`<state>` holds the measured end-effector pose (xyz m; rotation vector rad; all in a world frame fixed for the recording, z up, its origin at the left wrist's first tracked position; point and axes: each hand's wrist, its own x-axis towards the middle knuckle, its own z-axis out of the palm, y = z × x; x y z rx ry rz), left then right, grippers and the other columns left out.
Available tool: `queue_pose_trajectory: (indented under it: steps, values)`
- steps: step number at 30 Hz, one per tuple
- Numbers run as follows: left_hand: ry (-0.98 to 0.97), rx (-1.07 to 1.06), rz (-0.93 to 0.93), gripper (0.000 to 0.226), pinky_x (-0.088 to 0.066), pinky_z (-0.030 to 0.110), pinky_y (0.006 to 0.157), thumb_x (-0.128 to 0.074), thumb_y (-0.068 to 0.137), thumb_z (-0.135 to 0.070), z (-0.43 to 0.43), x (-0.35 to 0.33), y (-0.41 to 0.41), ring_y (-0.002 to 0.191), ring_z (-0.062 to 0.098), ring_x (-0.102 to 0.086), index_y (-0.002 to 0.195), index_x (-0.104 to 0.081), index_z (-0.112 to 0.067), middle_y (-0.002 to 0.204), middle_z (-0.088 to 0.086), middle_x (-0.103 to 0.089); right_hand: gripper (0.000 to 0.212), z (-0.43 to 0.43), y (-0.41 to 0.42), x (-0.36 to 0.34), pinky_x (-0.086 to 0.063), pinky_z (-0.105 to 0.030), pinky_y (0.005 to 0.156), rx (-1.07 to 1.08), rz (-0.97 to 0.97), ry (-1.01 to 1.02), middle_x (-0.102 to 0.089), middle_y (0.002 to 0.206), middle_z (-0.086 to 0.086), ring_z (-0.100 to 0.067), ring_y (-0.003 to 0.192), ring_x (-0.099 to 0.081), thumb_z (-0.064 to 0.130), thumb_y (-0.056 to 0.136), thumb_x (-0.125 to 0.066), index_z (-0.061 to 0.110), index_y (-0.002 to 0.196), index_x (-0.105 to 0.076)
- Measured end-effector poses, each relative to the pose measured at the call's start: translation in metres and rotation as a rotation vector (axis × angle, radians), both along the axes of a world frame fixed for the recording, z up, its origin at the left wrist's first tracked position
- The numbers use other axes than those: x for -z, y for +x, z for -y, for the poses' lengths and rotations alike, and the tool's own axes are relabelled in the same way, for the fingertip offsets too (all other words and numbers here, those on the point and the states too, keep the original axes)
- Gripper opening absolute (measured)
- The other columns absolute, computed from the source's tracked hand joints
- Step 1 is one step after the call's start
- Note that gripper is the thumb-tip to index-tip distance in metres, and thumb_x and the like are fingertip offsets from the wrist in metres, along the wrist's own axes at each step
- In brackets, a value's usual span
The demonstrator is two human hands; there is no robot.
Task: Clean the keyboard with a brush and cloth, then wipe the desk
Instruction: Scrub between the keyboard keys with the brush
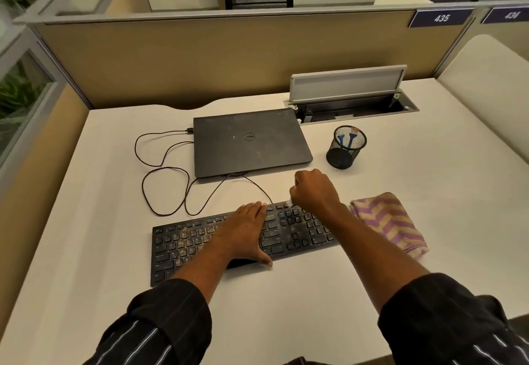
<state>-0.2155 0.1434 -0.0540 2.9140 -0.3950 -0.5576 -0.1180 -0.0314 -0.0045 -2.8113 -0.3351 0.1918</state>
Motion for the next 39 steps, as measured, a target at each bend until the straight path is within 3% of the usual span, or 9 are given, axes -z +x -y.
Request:
queue_pose_trajectory:
  steps: [2, 5, 12, 18, 26, 31, 36, 39]
  values:
    - [-0.001, -0.002, -0.008, 0.14, -0.002, 0.036, 0.123, -0.07, 0.064, -0.082, 0.003, 0.001, 0.003, 0.155, 0.026, -0.002, 0.16, 0.004, -0.012, 0.169, 0.008, 0.0, 0.02, 0.004, 0.003, -0.002, -0.042, -0.028, 0.065, 0.025, 0.033, 0.011, -0.068, 0.09, -0.011, -0.021, 0.072, -0.057, 0.023, 0.089, -0.057, 0.007, 0.096, -0.067]
    - [-0.005, 0.003, -0.002, 0.14, -0.005, 0.038, 0.125, -0.071, 0.064, -0.082, 0.008, 0.001, 0.005, 0.154, 0.026, -0.004, 0.16, 0.002, -0.012, 0.168, 0.008, -0.002, 0.018, 0.002, 0.007, -0.004, -0.053, -0.033, 0.067, -0.007, -0.013, 0.115, -0.07, 0.083, -0.012, -0.023, 0.071, -0.061, 0.02, 0.087, -0.058, 0.006, 0.087, -0.069]
    - [-0.007, 0.007, 0.039, 0.136, -0.005, 0.035, 0.123, -0.072, 0.065, -0.079, 0.017, -0.001, 0.007, 0.153, 0.026, -0.008, 0.16, 0.0, -0.012, 0.167, 0.007, -0.006, 0.022, 0.017, 0.01, 0.004, -0.047, -0.03, 0.067, 0.036, -0.035, 0.048, -0.069, 0.09, -0.014, -0.028, 0.078, -0.063, 0.022, 0.087, -0.058, 0.006, 0.095, -0.07]
    - [0.003, 0.014, 0.03, 0.136, -0.004, 0.035, 0.123, -0.071, 0.067, -0.08, 0.021, -0.002, 0.008, 0.153, 0.026, -0.006, 0.16, 0.002, -0.012, 0.168, 0.008, -0.004, 0.019, 0.021, 0.017, 0.001, -0.057, -0.038, 0.072, 0.014, -0.04, 0.163, -0.072, 0.085, -0.012, -0.024, 0.073, -0.063, 0.021, 0.087, -0.058, 0.007, 0.089, -0.071]
    - [-0.002, 0.026, 0.015, 0.136, 0.001, 0.035, 0.122, -0.071, 0.068, -0.078, 0.033, -0.002, 0.014, 0.154, 0.026, -0.001, 0.16, 0.005, -0.012, 0.168, 0.008, 0.001, 0.023, 0.032, 0.015, 0.004, -0.048, -0.03, 0.068, 0.059, -0.004, 0.055, -0.069, 0.089, -0.014, -0.027, 0.077, -0.063, 0.023, 0.087, -0.058, 0.006, 0.096, -0.07]
    - [-0.004, 0.039, 0.023, 0.138, -0.001, 0.035, 0.123, -0.07, 0.066, -0.081, 0.038, 0.0, 0.018, 0.154, 0.027, -0.001, 0.16, 0.005, -0.012, 0.168, 0.009, 0.001, 0.019, 0.025, 0.02, 0.001, -0.055, -0.036, 0.07, 0.03, -0.029, 0.169, -0.071, 0.084, -0.013, -0.024, 0.073, -0.063, 0.02, 0.087, -0.058, 0.007, 0.087, -0.07]
    - [-0.006, 0.039, 0.01, 0.139, 0.0, 0.036, 0.123, -0.07, 0.067, -0.08, 0.039, 0.004, 0.019, 0.155, 0.026, 0.001, 0.16, 0.007, -0.012, 0.168, 0.008, 0.004, 0.024, 0.039, 0.019, 0.006, -0.052, -0.034, 0.073, 0.08, -0.033, 0.034, -0.068, 0.093, -0.016, -0.031, 0.081, -0.064, 0.021, 0.086, -0.057, 0.005, 0.099, -0.069]
    - [-0.007, 0.037, 0.005, 0.139, 0.0, 0.036, 0.124, -0.071, 0.067, -0.08, 0.038, 0.005, 0.02, 0.155, 0.025, 0.002, 0.16, 0.007, -0.013, 0.169, 0.008, 0.005, 0.023, 0.047, 0.023, 0.003, -0.05, -0.032, 0.071, 0.099, -0.028, 0.049, -0.07, 0.09, -0.016, -0.03, 0.079, -0.064, 0.021, 0.086, -0.057, 0.004, 0.096, -0.07]
